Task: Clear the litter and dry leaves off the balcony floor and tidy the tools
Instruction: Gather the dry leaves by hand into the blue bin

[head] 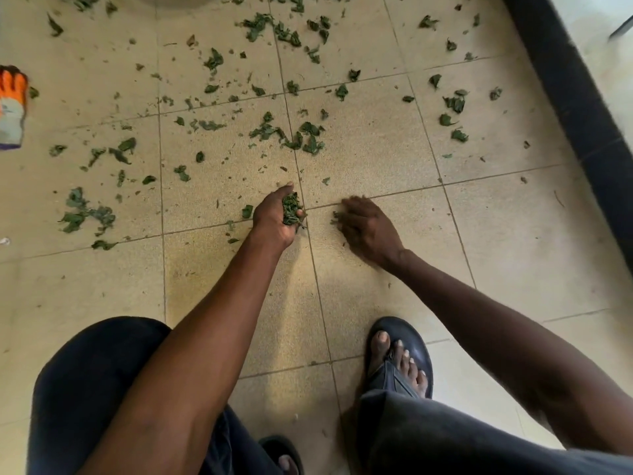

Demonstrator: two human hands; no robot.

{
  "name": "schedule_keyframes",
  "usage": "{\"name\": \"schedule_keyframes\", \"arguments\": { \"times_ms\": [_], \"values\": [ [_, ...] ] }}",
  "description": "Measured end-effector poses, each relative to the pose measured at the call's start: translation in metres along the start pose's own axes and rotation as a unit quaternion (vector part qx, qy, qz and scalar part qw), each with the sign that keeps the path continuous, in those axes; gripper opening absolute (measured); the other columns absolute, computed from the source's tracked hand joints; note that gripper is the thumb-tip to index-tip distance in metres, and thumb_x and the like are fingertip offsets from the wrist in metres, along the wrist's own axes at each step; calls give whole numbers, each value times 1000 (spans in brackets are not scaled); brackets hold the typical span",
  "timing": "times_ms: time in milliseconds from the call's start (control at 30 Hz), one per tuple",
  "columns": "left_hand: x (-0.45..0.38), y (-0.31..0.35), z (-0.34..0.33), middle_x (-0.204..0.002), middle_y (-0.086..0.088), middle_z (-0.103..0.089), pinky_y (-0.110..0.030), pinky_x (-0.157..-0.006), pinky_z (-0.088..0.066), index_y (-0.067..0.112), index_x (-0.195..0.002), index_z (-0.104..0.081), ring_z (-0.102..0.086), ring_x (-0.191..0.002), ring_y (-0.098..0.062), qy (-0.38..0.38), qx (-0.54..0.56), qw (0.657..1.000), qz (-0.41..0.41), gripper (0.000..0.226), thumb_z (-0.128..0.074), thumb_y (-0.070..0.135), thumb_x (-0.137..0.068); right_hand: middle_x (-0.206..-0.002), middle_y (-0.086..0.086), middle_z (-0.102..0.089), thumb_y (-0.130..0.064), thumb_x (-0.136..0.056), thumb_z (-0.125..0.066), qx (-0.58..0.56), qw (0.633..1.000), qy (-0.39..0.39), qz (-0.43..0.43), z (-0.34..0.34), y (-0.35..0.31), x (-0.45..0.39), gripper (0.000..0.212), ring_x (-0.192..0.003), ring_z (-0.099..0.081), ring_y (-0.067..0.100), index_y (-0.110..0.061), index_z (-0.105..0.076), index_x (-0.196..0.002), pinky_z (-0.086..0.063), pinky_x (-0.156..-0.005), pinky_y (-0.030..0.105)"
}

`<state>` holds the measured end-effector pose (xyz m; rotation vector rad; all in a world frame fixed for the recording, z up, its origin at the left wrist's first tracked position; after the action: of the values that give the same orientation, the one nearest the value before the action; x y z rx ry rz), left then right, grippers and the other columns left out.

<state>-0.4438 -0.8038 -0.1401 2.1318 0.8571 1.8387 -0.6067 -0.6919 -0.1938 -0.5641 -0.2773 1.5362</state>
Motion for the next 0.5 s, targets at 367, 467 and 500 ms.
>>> {"name": "schedule_keyframes", "arguments": {
  "times_ms": [367, 467, 500],
  "values": [
    [5, -9, -9, -83, -6, -52, -21, -43, -40, 10, -88, -61, -46, -66, -18, -27, -9, 1000, 3, 13, -73, 9, -84, -160, 13, 23, -90, -73, -39, 14, 942, -42, -332, -28, -37, 50, 128, -146, 25, 24, -6, 19, -151, 12, -121, 41],
    [5, -7, -6, -79, -6, -53, -21, -43, -39, 11, -84, -61, -46, -63, -17, -23, -9, 1000, 2, 11, -73, 9, -84, -160, 11, 24, -87, -80, -34, 16, 947, -11, -321, -32, -34, 20, 116, -147, 24, 23, -12, 17, -153, 10, -121, 43],
    [5, -6, -4, -78, -6, -54, -22, -43, -39, 11, -83, -61, -46, -63, -17, -20, -10, 1000, 1, 11, -72, 9, -85, -160, 11, 24, -84, -82, -33, 19, 953, -9, -303, -32, -31, 9, 111, -147, 23, 23, -15, 15, -154, 9, -121, 43]
  ]
}}
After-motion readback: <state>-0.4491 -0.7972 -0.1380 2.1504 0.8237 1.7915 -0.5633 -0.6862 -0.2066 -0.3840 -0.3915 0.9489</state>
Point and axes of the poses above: each hand's wrist, its own x-axis away from the middle knuckle, its own z-axis out of the back of the hand, y = z × x, the point moved 2 cm from there along -x, towards the middle knuckle
